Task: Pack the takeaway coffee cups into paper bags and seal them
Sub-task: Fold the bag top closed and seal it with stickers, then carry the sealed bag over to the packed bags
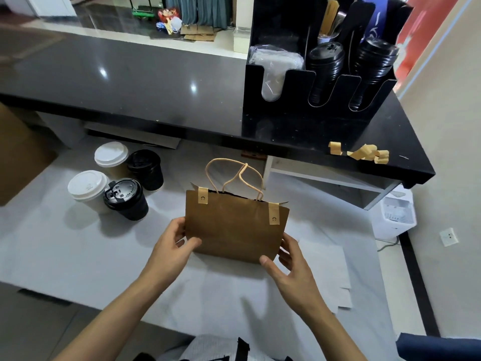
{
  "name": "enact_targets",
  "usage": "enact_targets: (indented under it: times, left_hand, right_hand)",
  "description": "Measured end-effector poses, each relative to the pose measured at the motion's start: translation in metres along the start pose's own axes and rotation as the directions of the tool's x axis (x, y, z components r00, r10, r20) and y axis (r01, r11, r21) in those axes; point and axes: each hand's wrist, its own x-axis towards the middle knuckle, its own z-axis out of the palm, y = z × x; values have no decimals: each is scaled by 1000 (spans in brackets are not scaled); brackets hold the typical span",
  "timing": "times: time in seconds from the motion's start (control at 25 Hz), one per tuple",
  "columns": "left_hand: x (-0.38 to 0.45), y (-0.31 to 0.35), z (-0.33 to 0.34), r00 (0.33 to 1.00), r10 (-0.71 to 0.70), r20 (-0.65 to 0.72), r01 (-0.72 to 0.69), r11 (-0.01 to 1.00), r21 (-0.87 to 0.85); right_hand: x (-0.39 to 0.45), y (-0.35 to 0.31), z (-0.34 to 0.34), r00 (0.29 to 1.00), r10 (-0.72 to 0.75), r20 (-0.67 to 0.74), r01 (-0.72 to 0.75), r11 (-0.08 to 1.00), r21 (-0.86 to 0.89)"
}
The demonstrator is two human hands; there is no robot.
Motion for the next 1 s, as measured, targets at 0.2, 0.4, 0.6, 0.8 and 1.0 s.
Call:
enact_targets:
  times: [0.2, 0.4, 0.6, 0.8, 1.0]
  left_hand:
    - [-24, 7, 14, 996, 25, -89, -31, 998, -62]
    - [-55, 14, 21, 982, 66, -179, -79, 995, -65]
    - [-83, 23, 14, 948, 85, -306, -106, 993, -54]
    - [-109, 25, -3, 892, 75, -447, -121, 990, -74]
    - [-137, 19, -33, 833, 37, -553, -129, 983, -128]
  right_hand:
    - [-1, -6, -12, 998, -61, 11, 61, 998, -11]
    - [1, -13, -15, 991, -131, -7, 131, 990, 54]
    - [6, -37, -9, 983, -169, 73, 157, 976, 150]
    - [6, -66, 7, 952, -247, 182, 221, 963, 152]
    - [4, -95, 40, 896, -312, 316, 280, 949, 145]
